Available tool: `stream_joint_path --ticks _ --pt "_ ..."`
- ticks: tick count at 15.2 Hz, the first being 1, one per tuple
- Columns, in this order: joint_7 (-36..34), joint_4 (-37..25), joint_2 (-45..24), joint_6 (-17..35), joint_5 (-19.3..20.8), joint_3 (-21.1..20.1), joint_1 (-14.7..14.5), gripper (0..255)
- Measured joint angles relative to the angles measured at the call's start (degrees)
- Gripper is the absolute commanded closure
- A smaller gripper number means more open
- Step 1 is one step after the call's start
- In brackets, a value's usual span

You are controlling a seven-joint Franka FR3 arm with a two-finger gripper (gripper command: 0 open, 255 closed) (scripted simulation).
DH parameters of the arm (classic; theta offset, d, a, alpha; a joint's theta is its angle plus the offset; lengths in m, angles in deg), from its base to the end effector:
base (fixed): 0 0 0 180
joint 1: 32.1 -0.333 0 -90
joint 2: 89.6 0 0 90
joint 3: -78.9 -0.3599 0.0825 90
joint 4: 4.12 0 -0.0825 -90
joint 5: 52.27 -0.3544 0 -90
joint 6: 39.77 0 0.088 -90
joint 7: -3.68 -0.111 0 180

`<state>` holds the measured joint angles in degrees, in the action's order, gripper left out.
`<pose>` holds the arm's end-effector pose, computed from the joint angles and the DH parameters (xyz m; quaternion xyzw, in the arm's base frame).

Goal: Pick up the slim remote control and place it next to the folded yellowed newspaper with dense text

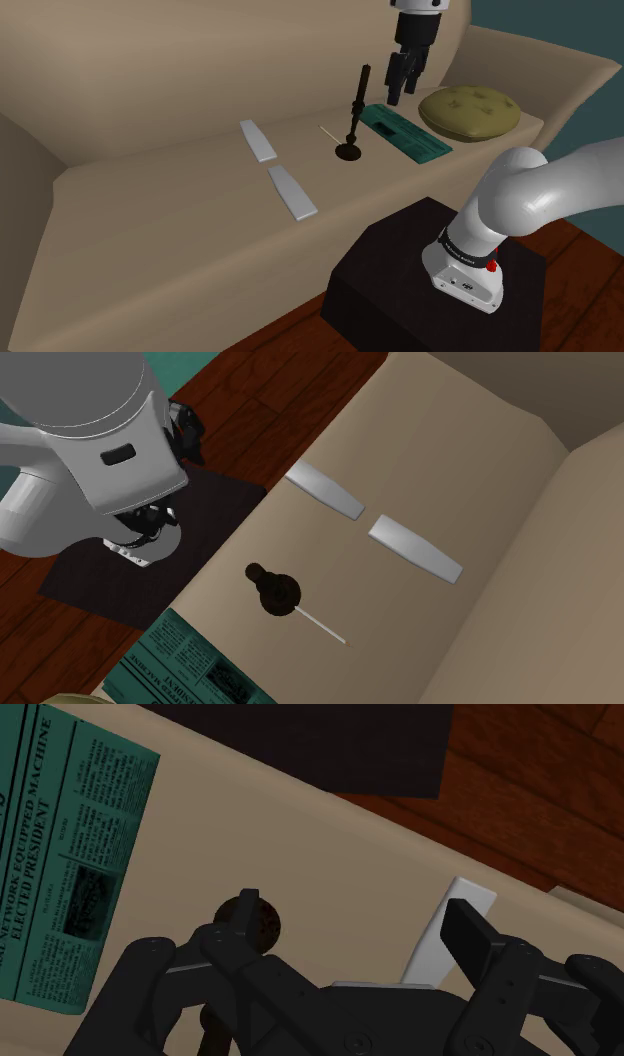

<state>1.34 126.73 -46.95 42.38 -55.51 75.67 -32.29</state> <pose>0.2435 0.0291 0.6271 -0.9985 -0.0033 0.0535 0.0068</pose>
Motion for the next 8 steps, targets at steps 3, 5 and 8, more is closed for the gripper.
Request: stream_joint_path --ticks 3,5,8 --pt "-1.9 1.3 -0.5 2.1 -0.9 -1.3 -0.1 0" --pt "-4.5 3.0 -1.6 5.4 -2.0 -3.2 -0.1 0" --pt "-8.7 5.8 -3.3 10.9 -3.6 -6.2 -0.2 0"
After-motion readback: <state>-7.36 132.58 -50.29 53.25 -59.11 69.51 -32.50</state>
